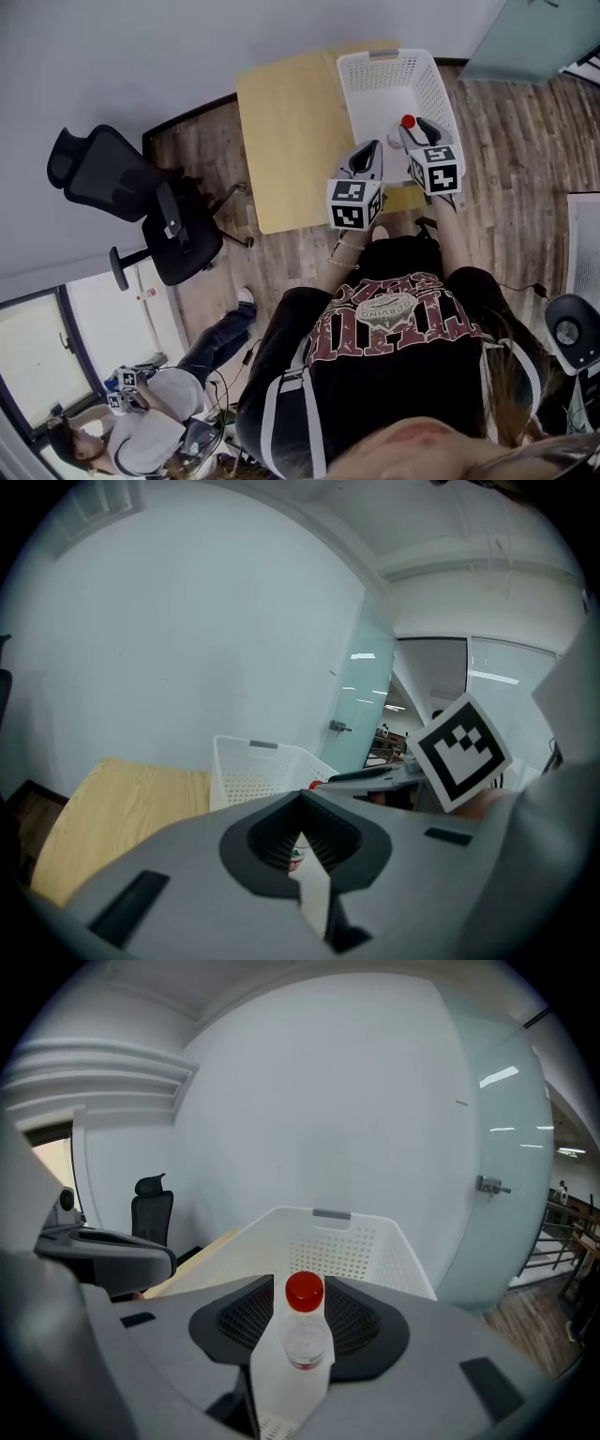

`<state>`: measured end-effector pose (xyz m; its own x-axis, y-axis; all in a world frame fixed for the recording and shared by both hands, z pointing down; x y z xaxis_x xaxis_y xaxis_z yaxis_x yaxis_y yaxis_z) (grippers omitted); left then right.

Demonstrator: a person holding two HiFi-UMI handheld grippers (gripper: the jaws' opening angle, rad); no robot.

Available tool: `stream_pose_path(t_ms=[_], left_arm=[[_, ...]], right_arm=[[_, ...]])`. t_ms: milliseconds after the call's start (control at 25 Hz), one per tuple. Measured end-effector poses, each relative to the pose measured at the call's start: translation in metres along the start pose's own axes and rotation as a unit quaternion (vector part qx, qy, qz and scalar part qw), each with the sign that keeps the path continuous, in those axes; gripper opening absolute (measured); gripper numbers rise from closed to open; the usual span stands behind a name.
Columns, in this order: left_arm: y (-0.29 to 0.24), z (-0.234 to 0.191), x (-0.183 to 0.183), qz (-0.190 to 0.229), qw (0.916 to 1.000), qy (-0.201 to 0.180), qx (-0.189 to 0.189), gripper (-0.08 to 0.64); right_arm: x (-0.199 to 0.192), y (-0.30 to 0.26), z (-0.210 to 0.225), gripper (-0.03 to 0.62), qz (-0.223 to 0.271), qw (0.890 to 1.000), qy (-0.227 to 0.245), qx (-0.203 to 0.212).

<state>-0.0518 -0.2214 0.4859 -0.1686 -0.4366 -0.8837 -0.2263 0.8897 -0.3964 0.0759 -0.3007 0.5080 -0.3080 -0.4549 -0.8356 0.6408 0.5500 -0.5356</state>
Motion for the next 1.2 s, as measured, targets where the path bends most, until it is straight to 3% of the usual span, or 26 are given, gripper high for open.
stream_pose_path(t_ms=[400, 680, 1200], left_arm=[[-0.004, -0.006, -0.007, -0.009, 0.9999, -0.009, 0.006, 0.046], [-0.005, 0.005, -0.012, -0.013, 0.9997, -0.02, -0.004, 0.046], [-0.006, -0.003, -0.011, -0.011, 0.9998, -0.015, 0.001, 0.046]], right_arm=[[0.001, -0.016, 0.006, 0.166, -0.036, 0.999, -0.016, 0.015], [-0.003, -0.022, 0.017, 0.166, -0.068, 0.998, 0.004, -0.001], [0.0, -0.028, 0.019, 0.164, -0.055, 0.998, -0.001, -0.006]])
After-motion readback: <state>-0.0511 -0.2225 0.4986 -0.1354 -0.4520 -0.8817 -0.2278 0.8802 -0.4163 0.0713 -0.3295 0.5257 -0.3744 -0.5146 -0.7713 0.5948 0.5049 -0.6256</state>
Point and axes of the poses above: the fingertips, and each gripper's own axes: y backward along the fingers, z to its right, x out of its top, the point moved 7 cm from there along y, backward along the fingers, and after that the axes turned 10 degrees about x, right-handed, at the moved point
